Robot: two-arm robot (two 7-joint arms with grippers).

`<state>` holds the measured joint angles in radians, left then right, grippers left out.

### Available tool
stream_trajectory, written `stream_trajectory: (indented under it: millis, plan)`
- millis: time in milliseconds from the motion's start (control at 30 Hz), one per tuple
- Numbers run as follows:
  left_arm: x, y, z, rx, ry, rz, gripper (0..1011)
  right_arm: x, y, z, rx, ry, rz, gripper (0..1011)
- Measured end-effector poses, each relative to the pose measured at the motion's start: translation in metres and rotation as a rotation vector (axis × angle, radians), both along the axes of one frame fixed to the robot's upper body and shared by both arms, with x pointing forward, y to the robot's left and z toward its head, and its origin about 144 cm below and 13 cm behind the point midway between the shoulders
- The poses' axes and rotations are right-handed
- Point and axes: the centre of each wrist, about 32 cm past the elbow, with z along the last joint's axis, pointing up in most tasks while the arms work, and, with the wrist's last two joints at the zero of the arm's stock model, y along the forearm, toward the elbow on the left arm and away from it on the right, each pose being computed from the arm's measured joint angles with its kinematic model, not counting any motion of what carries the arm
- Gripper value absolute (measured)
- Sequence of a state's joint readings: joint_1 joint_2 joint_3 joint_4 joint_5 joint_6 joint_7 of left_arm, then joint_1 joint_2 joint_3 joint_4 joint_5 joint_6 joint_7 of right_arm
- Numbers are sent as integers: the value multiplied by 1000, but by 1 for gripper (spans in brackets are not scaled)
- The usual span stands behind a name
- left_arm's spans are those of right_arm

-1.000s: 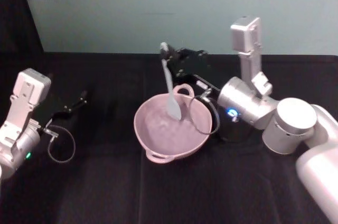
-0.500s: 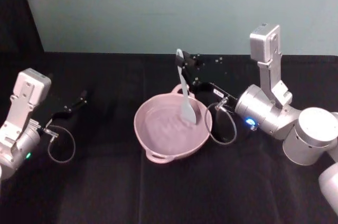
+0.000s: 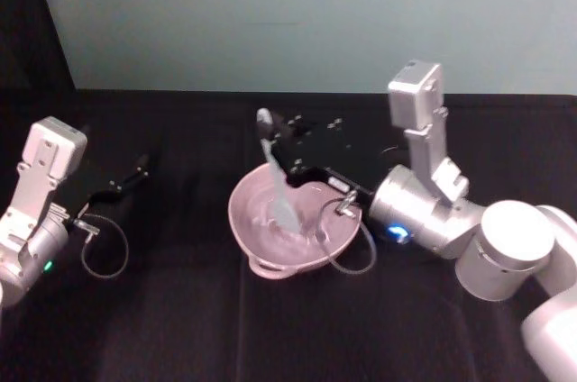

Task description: Use the one hand to pick up the spoon and stir the clear water in the bowl.

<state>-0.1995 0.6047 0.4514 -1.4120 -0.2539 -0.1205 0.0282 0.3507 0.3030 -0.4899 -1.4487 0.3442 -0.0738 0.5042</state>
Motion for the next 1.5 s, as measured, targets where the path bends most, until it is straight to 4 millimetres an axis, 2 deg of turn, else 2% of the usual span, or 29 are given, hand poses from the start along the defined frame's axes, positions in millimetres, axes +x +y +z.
stream_trajectory:
  millis: [200,400,633,833,1033,1300,1500]
  plan:
    - [0,0,0,0,0,0,1011,3,24,-4,15,9,59,108]
    - [0,0,0,0,0,0,1011,15,38,-5,18,6,71,108]
    - [0,0,0,0,0,0,1011,29,42,-6,20,2,56,108]
    - [0,0,0,0,0,0,1011,42,34,-6,23,3,14,108]
    - [0,0,0,0,0,0,1011,47,16,-7,30,4,-52,108]
    - [0,0,0,0,0,0,1011,37,-12,-5,30,-3,-115,108]
    - [0,0,0,0,0,0,1011,24,-14,-3,16,-5,-103,108]
